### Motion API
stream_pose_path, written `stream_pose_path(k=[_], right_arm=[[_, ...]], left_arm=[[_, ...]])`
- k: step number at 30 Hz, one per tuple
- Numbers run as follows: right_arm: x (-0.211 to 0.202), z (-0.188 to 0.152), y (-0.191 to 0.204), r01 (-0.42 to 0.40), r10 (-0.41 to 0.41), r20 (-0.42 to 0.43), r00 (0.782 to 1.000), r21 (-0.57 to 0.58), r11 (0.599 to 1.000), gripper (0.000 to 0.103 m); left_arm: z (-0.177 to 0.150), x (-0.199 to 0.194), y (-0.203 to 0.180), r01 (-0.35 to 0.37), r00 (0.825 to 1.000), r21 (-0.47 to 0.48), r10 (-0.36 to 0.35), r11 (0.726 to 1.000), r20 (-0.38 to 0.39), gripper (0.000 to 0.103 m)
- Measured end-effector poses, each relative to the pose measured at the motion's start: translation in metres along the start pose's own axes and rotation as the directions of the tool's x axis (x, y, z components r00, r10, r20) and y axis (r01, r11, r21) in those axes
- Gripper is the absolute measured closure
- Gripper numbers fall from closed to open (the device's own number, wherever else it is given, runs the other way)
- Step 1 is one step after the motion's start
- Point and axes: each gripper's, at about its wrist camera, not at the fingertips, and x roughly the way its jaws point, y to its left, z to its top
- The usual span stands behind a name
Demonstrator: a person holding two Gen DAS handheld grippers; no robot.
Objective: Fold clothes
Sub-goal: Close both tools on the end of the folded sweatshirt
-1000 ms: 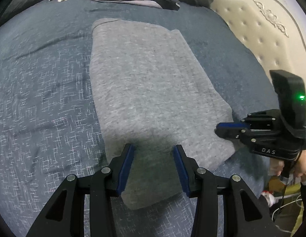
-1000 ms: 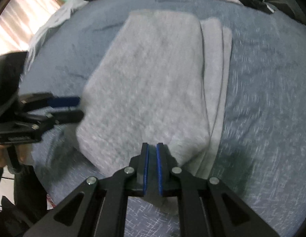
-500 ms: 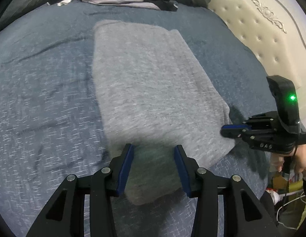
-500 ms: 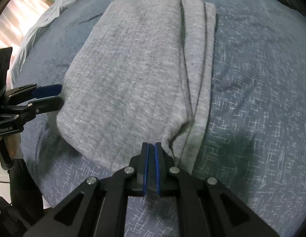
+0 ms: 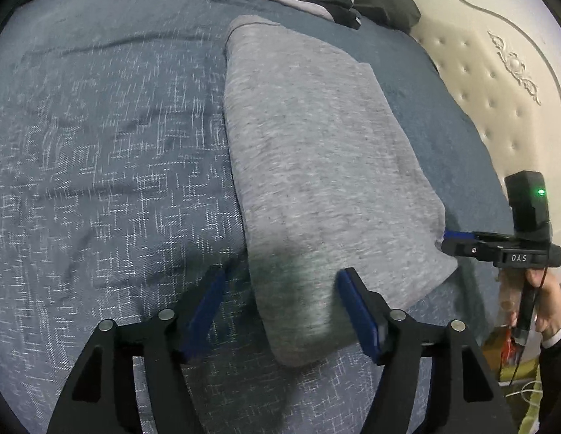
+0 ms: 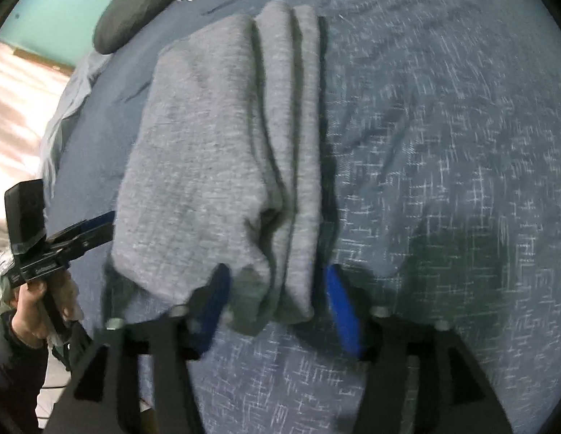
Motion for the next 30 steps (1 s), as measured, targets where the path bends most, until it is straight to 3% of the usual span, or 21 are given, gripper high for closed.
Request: stream_pose_path(k=[6, 9, 16, 22, 26, 30], right_arm=[[0.014, 0.012, -0.001, -0.053, 0.054, -0.026, 0.998, 0.018, 0.998, 0.041], [0.025, 0.015, 0.005, -0.049, 0.05, -0.042, 0.998, 0.015, 0.999, 0.041], [0.047, 0.019, 0.017, -0.05, 0.051, -0.074, 0.996, 0.014, 0.999, 0.041], [0.049, 0.021, 0.02, -0.06, 0.06, -0.071, 0.996, 0.003, 0.998, 0.04], [0.042, 0.023, 0.018, -0.105, 0.106, -0.041, 0.993, 0.026, 0.994, 0.04], [0.046, 0.023, 0.018, -0.124, 0.126, -0.049, 0.991, 0.044, 0.991, 0.04]], left_arm=[[0.0, 0.007, 0.005, 0.048, 0.999, -0.023, -0.048, 0.999, -0.02, 0.032], [-0.001, 0.012, 0.01, 0.043, 0.999, -0.044, -0.044, 0.998, -0.019, 0.015], [-0.001, 0.021, 0.023, 0.078, 0.997, -0.097, -0.08, 0.992, -0.018, 0.006], [0.001, 0.018, 0.027, 0.122, 0.992, -0.117, -0.123, 0.986, -0.007, 0.006], [0.001, 0.008, 0.023, 0.19, 0.982, -0.118, -0.188, 0.975, 0.024, 0.007], [0.001, 0.016, 0.015, 0.185, 0.983, -0.098, -0.185, 0.978, 0.001, 0.007]])
